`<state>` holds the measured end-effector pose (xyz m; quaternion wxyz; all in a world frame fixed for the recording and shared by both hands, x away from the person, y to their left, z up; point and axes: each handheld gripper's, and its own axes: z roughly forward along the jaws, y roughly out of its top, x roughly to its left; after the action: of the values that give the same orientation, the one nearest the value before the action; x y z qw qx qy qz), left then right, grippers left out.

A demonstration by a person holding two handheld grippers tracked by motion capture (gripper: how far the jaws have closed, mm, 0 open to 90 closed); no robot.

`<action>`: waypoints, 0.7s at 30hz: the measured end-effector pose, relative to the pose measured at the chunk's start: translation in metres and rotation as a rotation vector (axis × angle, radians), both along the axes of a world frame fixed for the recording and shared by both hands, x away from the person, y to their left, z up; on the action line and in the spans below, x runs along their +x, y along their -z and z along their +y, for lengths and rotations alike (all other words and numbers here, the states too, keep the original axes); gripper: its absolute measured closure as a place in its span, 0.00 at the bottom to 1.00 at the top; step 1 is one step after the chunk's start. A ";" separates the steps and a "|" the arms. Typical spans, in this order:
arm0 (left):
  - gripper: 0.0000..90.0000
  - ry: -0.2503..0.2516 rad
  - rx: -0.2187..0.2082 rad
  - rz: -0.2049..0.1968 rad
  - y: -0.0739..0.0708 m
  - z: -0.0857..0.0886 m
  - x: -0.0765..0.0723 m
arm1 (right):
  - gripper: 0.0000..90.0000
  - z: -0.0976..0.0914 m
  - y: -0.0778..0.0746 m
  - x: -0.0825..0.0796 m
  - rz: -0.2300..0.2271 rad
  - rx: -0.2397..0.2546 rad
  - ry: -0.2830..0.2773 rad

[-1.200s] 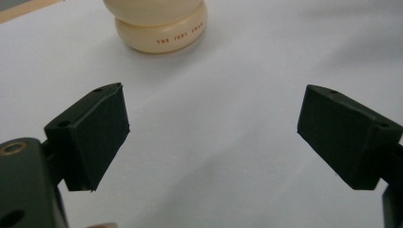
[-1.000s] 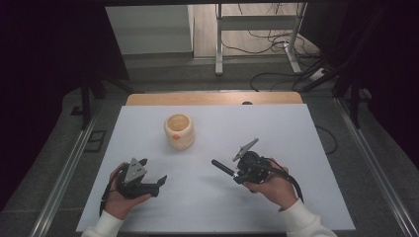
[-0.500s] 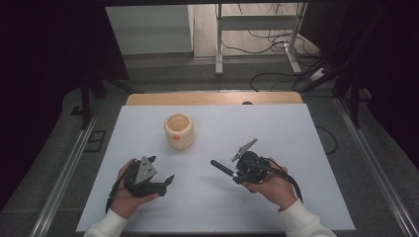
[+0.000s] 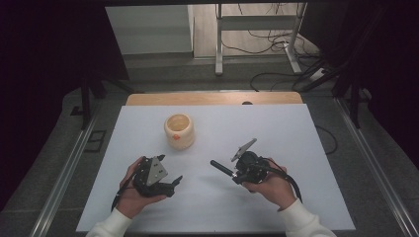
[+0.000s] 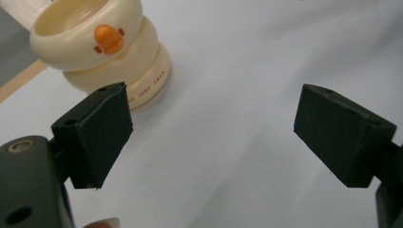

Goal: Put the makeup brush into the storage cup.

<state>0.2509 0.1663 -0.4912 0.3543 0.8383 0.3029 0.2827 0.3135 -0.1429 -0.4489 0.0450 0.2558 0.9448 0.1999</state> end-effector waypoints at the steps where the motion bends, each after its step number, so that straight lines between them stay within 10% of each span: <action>1: 0.15 0.005 0.007 -0.004 0.000 -0.001 0.000 | 0.80 0.000 0.000 0.000 0.000 0.000 0.000; 21: 0.14 0.070 0.064 -0.044 -0.003 -0.027 0.005 | 0.80 0.002 0.002 0.001 0.003 -0.004 -0.008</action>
<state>0.2562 0.1394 -0.4883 0.3434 0.8530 0.2562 0.2980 0.3145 -0.1407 -0.4506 0.0432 0.2521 0.9462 0.1980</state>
